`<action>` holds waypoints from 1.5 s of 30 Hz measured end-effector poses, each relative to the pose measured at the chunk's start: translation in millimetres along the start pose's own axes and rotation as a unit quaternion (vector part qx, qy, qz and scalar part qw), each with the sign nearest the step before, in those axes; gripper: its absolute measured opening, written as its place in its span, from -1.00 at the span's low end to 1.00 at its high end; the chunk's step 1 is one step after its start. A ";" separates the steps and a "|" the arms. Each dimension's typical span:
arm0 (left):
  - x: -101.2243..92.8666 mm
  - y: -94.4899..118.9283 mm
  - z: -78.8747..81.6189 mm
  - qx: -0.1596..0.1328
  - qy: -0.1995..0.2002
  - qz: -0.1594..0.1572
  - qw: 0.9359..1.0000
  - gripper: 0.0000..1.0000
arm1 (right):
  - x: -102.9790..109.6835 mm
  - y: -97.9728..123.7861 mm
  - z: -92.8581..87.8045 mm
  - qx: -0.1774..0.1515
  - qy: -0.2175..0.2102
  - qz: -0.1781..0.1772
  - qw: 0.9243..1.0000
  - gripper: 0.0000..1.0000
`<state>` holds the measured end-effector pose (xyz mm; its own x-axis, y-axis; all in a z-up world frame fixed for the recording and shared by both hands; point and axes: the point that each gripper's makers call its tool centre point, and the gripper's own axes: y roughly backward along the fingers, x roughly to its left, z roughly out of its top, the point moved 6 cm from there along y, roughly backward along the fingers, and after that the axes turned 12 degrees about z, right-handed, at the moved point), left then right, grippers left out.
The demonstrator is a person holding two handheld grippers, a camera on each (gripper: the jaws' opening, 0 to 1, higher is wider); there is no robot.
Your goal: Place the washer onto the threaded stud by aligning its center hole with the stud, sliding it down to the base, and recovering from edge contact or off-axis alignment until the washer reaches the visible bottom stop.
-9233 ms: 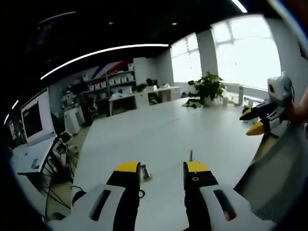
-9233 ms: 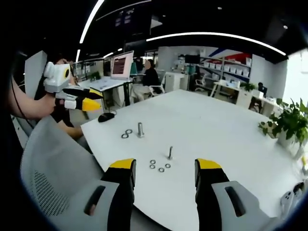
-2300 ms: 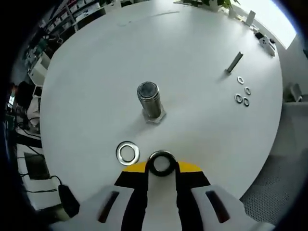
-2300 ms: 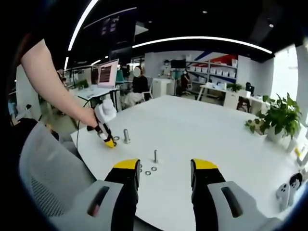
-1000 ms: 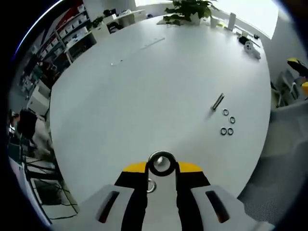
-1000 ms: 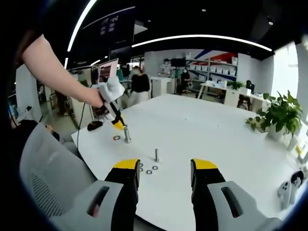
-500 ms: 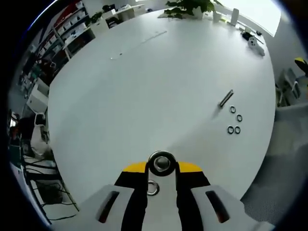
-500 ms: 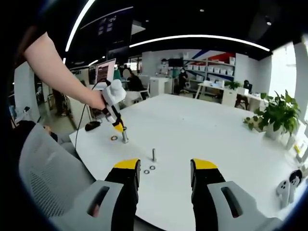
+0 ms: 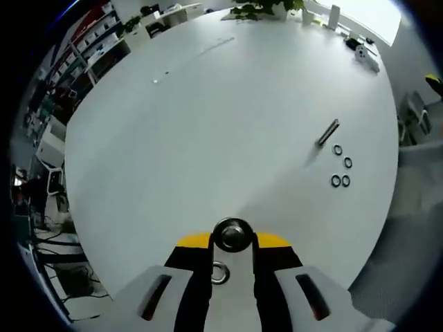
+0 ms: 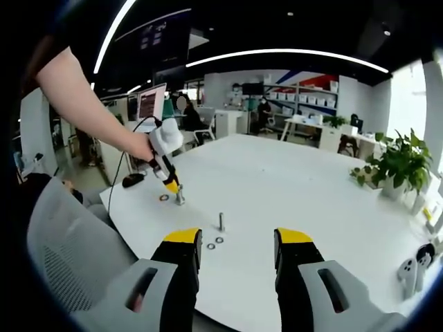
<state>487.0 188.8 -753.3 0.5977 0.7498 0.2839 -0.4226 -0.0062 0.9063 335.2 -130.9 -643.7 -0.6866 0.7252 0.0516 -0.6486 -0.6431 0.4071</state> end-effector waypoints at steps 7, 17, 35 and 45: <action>-6.4 -18.9 -4.3 0.016 -0.009 -0.007 1.000 -0.61 | -0.7 -0.4 -1.8 0.005 -0.001 -0.001 1.000 -0.12; -9.8 -32.3 -5.7 0.026 -0.017 -0.010 0.999 -0.61 | -1.8 -0.3 -2.8 0.009 -0.002 -0.003 1.000 -0.13; -15.0 -13.8 -2.0 0.008 0.020 0.002 1.000 -0.41 | 1.5 -2.0 -2.7 0.010 0.005 0.009 1.000 -0.13; -12.3 23.0 -25.9 0.004 0.087 0.013 0.996 -0.41 | 3.7 -2.3 -0.6 0.001 -0.005 0.020 1.000 -0.13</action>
<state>452.2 196.6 -744.0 0.4600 0.8523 0.2491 -0.4306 -0.0313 0.9020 333.9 -126.9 -645.0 -0.7088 0.7012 0.0771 -0.6197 -0.6711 0.4068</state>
